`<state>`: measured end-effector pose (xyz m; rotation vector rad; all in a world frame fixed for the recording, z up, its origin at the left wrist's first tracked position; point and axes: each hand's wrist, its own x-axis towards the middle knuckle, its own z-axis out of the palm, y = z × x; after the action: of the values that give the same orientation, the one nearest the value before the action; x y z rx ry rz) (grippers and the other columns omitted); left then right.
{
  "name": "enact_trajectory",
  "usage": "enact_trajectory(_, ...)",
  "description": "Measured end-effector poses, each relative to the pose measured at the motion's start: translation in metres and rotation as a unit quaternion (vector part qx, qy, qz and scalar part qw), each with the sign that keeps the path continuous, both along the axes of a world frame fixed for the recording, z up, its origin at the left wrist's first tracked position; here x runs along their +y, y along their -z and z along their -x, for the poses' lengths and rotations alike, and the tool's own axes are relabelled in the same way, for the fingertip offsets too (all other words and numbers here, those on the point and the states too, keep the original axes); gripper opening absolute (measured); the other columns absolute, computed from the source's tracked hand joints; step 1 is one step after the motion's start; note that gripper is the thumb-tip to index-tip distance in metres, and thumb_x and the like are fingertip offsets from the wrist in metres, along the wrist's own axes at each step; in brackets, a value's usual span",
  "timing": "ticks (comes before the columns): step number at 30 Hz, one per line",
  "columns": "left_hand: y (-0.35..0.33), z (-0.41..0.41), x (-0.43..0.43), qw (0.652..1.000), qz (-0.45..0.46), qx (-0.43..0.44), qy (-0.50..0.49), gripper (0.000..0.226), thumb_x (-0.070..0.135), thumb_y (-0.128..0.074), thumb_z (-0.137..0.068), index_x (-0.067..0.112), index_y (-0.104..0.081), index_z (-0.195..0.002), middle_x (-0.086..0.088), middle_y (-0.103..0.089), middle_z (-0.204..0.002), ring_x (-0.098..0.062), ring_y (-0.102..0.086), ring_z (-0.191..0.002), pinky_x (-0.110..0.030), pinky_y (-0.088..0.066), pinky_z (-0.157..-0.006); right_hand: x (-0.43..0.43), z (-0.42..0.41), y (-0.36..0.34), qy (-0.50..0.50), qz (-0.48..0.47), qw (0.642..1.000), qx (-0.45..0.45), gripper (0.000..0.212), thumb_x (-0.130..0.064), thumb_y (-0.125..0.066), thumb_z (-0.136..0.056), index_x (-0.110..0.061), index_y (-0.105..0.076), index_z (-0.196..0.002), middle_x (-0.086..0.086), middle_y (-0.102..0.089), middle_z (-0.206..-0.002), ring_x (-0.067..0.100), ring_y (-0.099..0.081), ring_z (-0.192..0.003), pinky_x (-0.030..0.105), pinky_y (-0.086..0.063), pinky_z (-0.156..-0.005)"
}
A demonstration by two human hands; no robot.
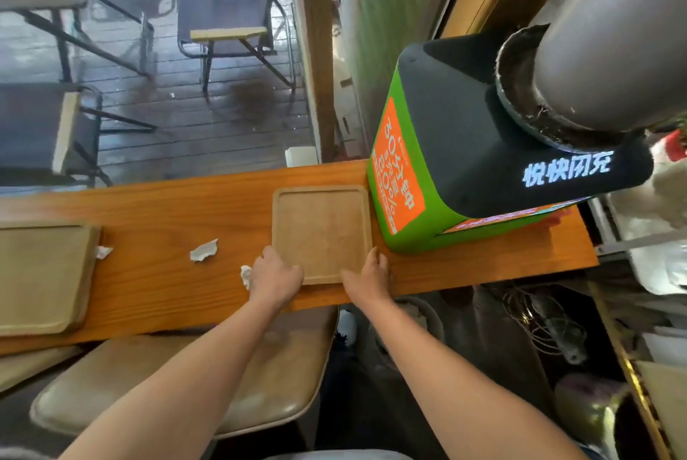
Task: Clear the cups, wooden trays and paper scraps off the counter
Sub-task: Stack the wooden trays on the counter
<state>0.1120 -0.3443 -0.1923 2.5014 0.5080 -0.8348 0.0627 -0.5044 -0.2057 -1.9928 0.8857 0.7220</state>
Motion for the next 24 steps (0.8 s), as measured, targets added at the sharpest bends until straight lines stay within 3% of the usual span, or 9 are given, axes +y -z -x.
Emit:
enact_trajectory(4, 0.0, -0.007, -0.004, 0.995, 0.024, 0.017, -0.097, 0.055, 0.034, -0.066, -0.081, 0.005, -0.051, -0.124, -0.016, -0.059, -0.123, -0.035, -0.054, -0.114, -0.035, -0.041, -0.081, -0.001, -0.012, 0.0, 0.089, -0.016, 0.996, -0.006, 0.091, -0.047, -0.06, -0.087, -0.006, -0.016, -0.155, 0.016, -0.023, -0.156, 0.035, -0.025, -0.142, 0.047, -0.025, -0.116)
enact_trajectory(9, -0.002, -0.015, 0.013, 0.983, 0.043, 0.092, -0.151, 0.064, 0.044, -0.066, -0.088, 0.006, -0.047, -0.135, -0.019, -0.051, -0.136, -0.037, -0.048, -0.124, -0.047, -0.043, -0.104, -0.014, -0.013, -0.003, 0.174, -0.123, 0.977, 0.013, 0.081, -0.045, -0.063, -0.091, 0.0, -0.03, -0.149, 0.016, -0.037, -0.152, 0.034, -0.037, -0.138, 0.042, -0.034, -0.112)
enact_trajectory(13, -0.015, -0.008, 0.018, 0.943, 0.209, 0.122, -0.231, 0.04, 0.026, -0.068, -0.092, 0.012, -0.044, -0.12, -0.016, -0.059, -0.119, -0.029, -0.061, -0.097, -0.046, -0.056, -0.083, -0.016, 0.0, -0.012, 0.246, -0.181, 0.952, -0.002, 0.066, -0.031, -0.064, -0.095, -0.003, -0.032, -0.146, 0.016, -0.049, -0.143, 0.033, -0.051, -0.127, 0.052, -0.041, -0.107)
enact_trajectory(18, -0.037, -0.003, 0.038, 0.932, 0.28, 0.09, -0.212, 0.038, 0.027, -0.069, -0.091, 0.017, -0.045, -0.119, -0.01, -0.061, -0.111, -0.026, -0.063, -0.095, -0.038, -0.055, -0.066, -0.004, 0.01, -0.039, 0.272, -0.212, 0.938, -0.043, 0.049, -0.027, -0.064, -0.095, -0.008, -0.044, -0.136, 0.013, -0.06, -0.128, 0.032, -0.061, -0.112, 0.057, -0.05, -0.096)
enact_trajectory(24, -0.069, 0.009, 0.096, 0.919, 0.327, 0.043, -0.216, 0.043, 0.024, -0.072, -0.089, 0.016, -0.045, -0.122, -0.01, -0.062, -0.115, -0.027, -0.065, -0.098, -0.045, -0.059, -0.082, 0.046, 0.011, -0.074, 0.228, -0.192, 0.95, -0.091, 0.036, -0.025, -0.066, -0.095, -0.011, -0.052, -0.125, 0.011, -0.065, -0.12, 0.031, -0.064, -0.104, 0.052, -0.055, -0.09)
